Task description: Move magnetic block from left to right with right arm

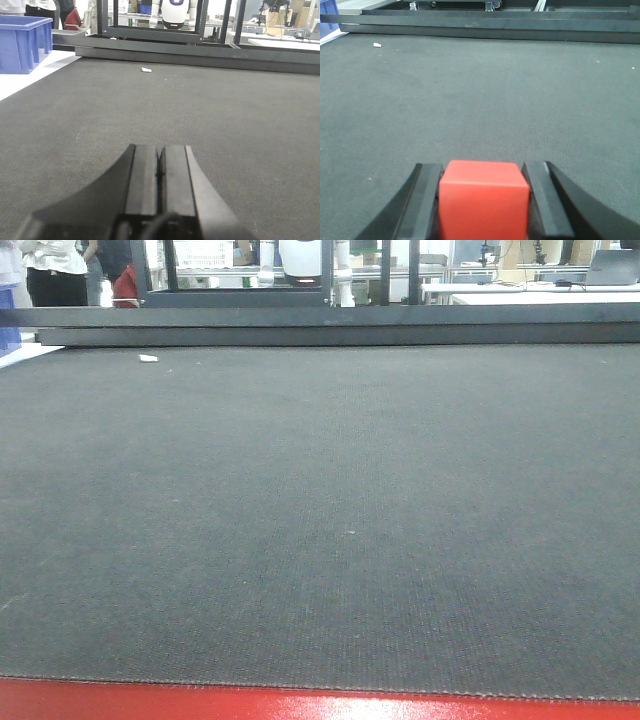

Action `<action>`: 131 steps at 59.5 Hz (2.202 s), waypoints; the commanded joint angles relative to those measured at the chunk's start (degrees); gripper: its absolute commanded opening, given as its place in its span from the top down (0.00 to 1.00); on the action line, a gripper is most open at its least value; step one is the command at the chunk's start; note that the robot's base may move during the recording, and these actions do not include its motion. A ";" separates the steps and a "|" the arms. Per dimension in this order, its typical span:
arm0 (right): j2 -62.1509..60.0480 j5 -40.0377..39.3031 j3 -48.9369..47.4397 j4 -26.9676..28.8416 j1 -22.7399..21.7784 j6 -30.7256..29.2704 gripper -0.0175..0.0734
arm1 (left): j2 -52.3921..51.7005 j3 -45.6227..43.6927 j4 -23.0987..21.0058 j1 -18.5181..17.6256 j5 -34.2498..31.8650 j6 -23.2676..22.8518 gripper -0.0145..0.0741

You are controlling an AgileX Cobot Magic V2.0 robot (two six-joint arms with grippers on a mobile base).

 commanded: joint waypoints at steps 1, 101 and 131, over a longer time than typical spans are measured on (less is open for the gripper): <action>0.72 -4.68 -1.56 -1.35 -0.37 -0.60 0.57 | -0.81 0.43 0.00 -0.03 -5.09 -0.25 0.97; 0.73 -4.70 -1.26 -1.35 -0.37 -0.60 0.57 | -0.81 0.43 0.00 -0.03 -5.09 -0.25 0.97; 0.73 -4.70 -1.26 -1.35 -0.37 -0.60 0.57 | -0.81 0.43 0.00 -0.03 -5.09 -0.25 0.97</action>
